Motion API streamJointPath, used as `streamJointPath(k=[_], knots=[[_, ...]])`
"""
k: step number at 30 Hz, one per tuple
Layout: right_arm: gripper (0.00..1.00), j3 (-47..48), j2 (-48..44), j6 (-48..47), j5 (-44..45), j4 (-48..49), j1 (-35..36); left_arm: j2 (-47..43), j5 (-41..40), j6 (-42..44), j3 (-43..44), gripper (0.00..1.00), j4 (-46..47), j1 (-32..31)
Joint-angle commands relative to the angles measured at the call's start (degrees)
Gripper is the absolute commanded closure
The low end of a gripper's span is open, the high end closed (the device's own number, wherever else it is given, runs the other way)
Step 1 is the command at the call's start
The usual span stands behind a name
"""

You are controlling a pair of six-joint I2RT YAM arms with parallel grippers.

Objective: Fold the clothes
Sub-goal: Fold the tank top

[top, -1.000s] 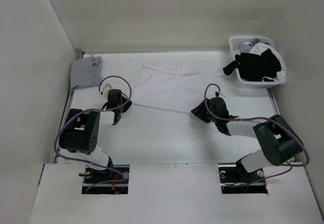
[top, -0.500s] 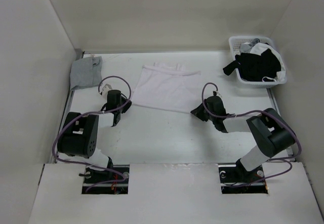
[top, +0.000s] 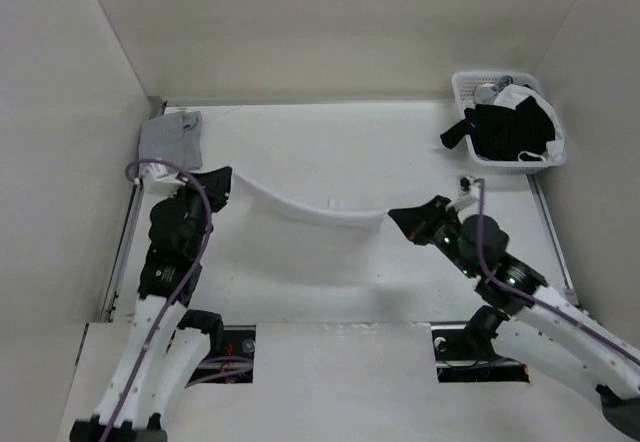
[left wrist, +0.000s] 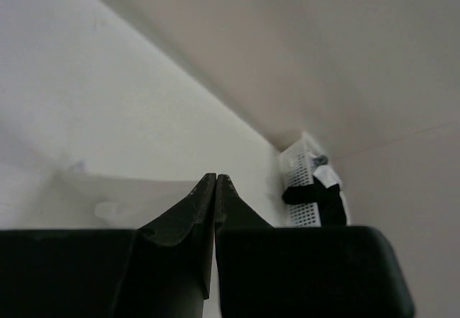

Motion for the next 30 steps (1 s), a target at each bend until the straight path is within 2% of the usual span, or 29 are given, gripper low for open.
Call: streamJointPath(k=[1, 4, 8, 10, 11, 14, 19, 21, 25, 30], knots=[[0.96, 7.8, -8.8, -2.8, 10.2, -19.0, 6.6, -9.5, -2.0, 3.6, 8.9, 1.00, -13.8, -0.5], [0.96, 15.5, -12.3, -2.8, 18.5, -27.6, 16.2, -14.1, -2.1, 5.0, 15.1, 1.00, -21.6, -1.0], [0.95, 23.6, -11.3, -2.8, 28.4, -32.6, 28.5, -16.0, -2.2, 6.1, 19.5, 1.00, -26.8, -1.4], [0.94, 24.3, -9.9, -3.6, 30.5, -32.3, 31.2, -16.0, -2.2, 6.2, 18.4, 1.00, -26.8, -1.3], [0.94, 24.2, -8.3, -5.4, 30.8, -31.2, 30.4, -15.3, -2.1, 5.9, 16.7, 1.00, -26.3, -1.2], [0.94, 21.6, -4.6, -7.8, 25.3, -27.0, 21.8, -12.1, -1.8, 5.3, 11.5, 1.00, -22.7, -1.0], [0.95, 11.6, 5.8, -8.4, -3.4, -8.5, -4.3, 1.7, -2.3, 3.9, 4.1, 1.00, -9.0, -0.4], [0.95, 10.1, 13.8, -7.5, -10.1, -1.4, -11.3, 10.8, -2.0, 1.9, 3.0, 1.00, -0.7, -0.1], [0.94, 14.9, 32.9, -7.9, -15.0, 7.6, -18.5, 31.6, -3.2, 0.7, 7.7, 1.00, 11.9, -0.4], [0.94, 29.5, 54.6, -9.2, -19.1, 9.8, -24.6, 50.8, -3.4, 1.1, 19.4, 1.00, 16.8, -0.1]])
